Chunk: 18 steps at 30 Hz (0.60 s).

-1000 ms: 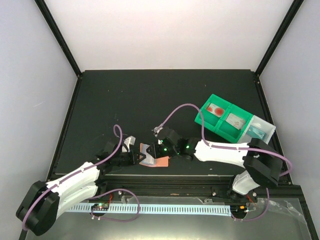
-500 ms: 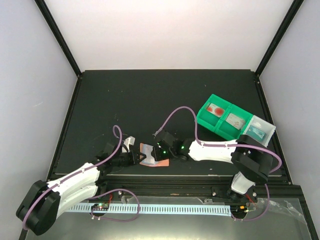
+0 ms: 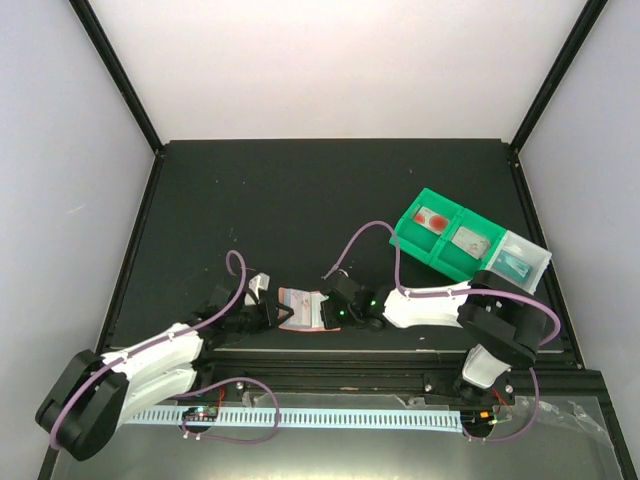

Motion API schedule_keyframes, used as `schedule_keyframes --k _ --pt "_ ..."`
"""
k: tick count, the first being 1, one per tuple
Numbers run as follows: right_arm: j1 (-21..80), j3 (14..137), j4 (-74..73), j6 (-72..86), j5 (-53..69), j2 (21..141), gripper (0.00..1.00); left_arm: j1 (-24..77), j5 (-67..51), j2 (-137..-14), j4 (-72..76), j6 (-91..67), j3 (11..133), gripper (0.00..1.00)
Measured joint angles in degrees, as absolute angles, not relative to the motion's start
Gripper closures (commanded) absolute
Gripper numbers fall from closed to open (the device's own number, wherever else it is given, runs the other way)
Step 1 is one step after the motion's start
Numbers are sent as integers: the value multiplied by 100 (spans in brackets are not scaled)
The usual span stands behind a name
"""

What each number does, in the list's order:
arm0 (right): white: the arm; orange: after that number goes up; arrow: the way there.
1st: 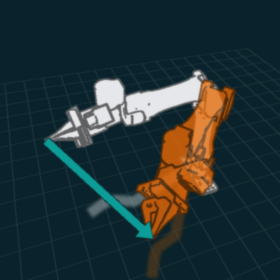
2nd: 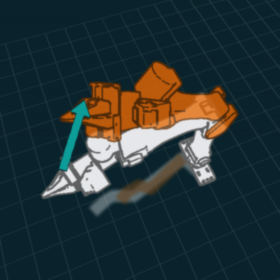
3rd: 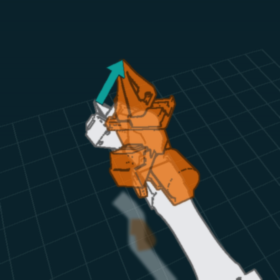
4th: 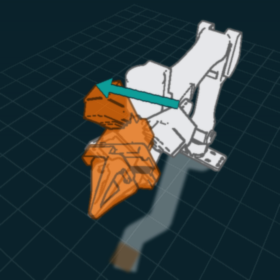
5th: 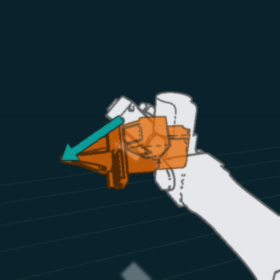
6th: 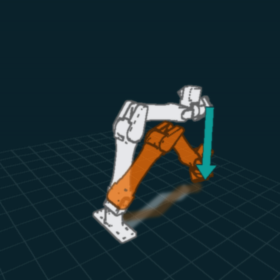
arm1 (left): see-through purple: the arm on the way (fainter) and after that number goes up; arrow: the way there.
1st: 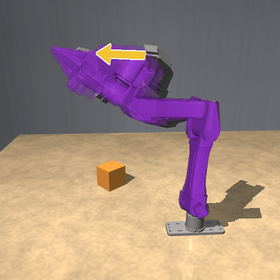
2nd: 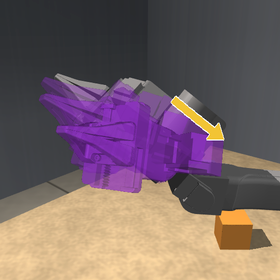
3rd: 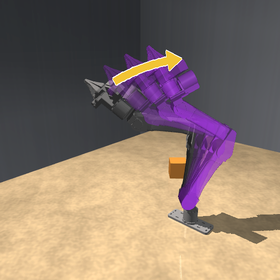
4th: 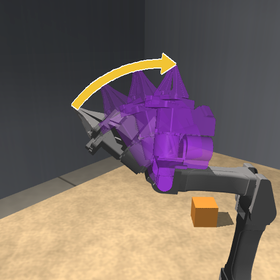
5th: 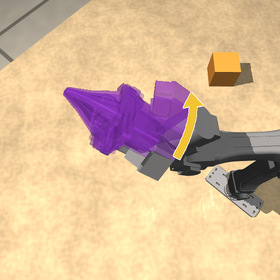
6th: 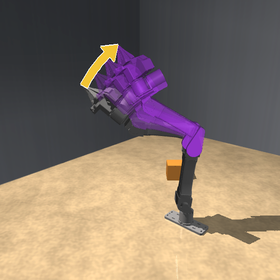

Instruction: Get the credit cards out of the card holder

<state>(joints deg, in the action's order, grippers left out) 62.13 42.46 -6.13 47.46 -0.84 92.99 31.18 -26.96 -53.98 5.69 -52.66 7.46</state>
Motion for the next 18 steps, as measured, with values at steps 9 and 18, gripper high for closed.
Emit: schedule_keyframes --k 9,18 --pt "6195 4147 -495 4674 -130 9227 85 3118 -2196 -4421 -567 -5122 764 54" --pt "6189 4147 -336 4657 51 9218 85 3118 -2045 -4080 -1240 -4836 1074 59"
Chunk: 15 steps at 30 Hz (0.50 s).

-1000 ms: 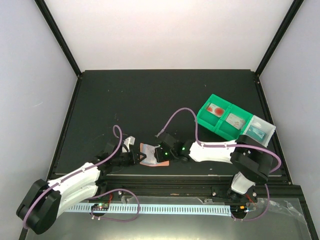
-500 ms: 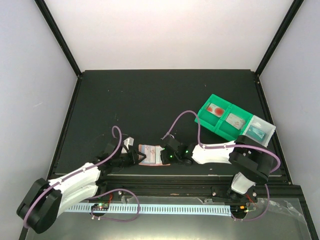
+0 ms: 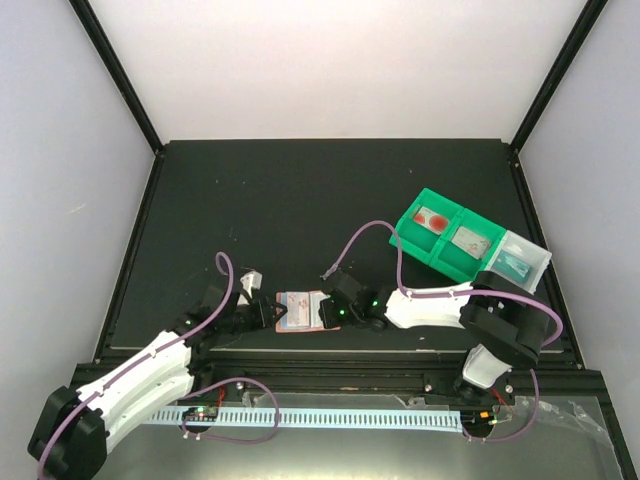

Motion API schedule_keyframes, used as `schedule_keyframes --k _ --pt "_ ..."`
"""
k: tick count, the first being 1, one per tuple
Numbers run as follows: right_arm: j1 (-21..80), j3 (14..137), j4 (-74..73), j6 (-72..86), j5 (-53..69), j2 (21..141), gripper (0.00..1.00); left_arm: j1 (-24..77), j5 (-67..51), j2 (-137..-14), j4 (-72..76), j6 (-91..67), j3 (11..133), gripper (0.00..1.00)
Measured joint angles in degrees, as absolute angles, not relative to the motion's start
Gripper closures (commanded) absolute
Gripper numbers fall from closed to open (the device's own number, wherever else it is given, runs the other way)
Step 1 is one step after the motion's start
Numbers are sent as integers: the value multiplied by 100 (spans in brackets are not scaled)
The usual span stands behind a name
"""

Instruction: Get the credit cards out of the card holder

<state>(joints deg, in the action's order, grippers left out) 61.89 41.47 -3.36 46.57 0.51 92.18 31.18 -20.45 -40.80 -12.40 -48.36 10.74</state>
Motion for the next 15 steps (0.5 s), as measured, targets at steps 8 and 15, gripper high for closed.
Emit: schedule_keyframes --k 8,15 --pt "6189 4185 -95 4670 329 9229 85 3118 -1951 -4163 -1494 -4606 1310 64" --pt "6184 4233 172 4788 502 9415 81 3118 -2209 -4517 -888 -4619 1153 86"
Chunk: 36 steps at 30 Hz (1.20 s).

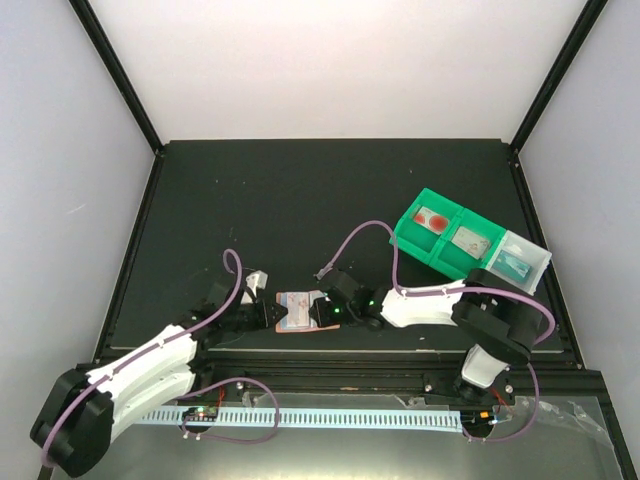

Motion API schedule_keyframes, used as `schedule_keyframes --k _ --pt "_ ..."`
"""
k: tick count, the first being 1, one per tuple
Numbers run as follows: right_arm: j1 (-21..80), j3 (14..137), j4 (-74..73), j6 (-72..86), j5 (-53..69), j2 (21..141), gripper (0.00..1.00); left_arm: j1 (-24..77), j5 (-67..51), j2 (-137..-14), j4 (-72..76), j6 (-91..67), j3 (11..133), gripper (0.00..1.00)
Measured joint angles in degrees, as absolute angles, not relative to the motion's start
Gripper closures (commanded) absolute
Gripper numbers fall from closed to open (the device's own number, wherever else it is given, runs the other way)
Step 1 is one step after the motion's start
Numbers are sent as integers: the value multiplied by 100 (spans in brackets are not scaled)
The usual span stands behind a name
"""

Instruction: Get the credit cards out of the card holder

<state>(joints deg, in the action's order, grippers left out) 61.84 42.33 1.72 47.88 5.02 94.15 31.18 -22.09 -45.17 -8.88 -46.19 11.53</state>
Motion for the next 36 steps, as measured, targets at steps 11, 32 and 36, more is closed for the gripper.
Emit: schedule_keyframes --k 11,32,36 --pt "6071 4241 506 4947 613 9651 78 3118 -2418 -5457 -123 -4600 906 93" --pt "5999 4202 823 5033 812 9824 83 3118 -2414 -5601 141 -4580 838 93" --pt "5942 4088 993 5052 851 9824 85 3118 -2399 -5640 156 -4582 838 93"
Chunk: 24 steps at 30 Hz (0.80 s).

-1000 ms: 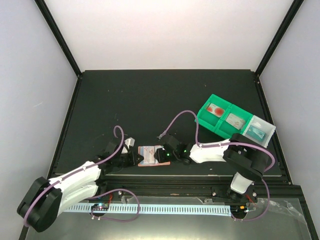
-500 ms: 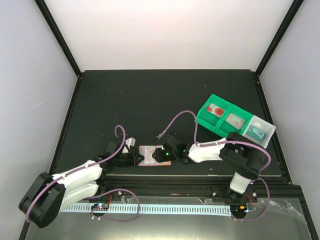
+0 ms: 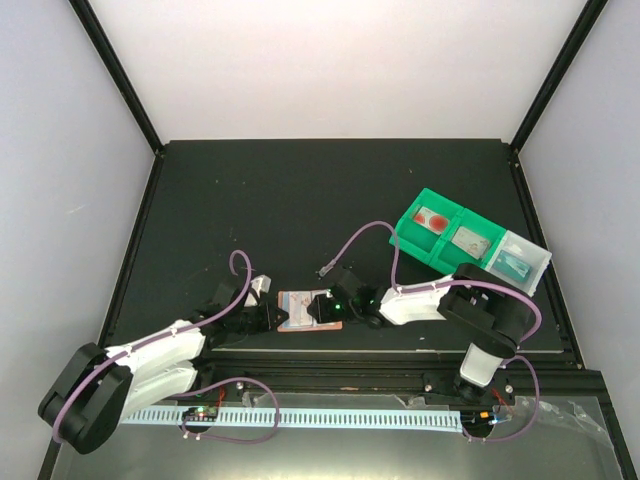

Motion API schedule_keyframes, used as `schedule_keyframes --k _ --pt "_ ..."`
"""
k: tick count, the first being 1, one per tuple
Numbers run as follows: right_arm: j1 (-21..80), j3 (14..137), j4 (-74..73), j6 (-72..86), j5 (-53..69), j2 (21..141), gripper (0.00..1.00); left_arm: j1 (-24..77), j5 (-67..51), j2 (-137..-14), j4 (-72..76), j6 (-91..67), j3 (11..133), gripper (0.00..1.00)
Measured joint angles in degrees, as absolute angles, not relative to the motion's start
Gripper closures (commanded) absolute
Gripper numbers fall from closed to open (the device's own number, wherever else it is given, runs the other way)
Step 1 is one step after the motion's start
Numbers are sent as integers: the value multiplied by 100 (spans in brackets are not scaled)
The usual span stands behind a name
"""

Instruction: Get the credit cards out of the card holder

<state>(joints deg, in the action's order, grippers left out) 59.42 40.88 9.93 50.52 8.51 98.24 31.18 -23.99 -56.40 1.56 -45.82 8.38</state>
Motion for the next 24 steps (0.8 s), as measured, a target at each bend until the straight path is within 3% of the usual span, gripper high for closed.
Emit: schedule_keyframes --k 9,17,24 --pt "5817 3868 1358 5137 1024 9804 86 3118 -2375 -5638 172 -4584 838 91" --pt "5782 3815 1529 5223 1190 9808 76 3118 -2368 -5638 174 -4587 838 91" --pt "5769 3813 1649 5290 1275 9865 80 3118 -2366 -5640 172 -4589 838 91"
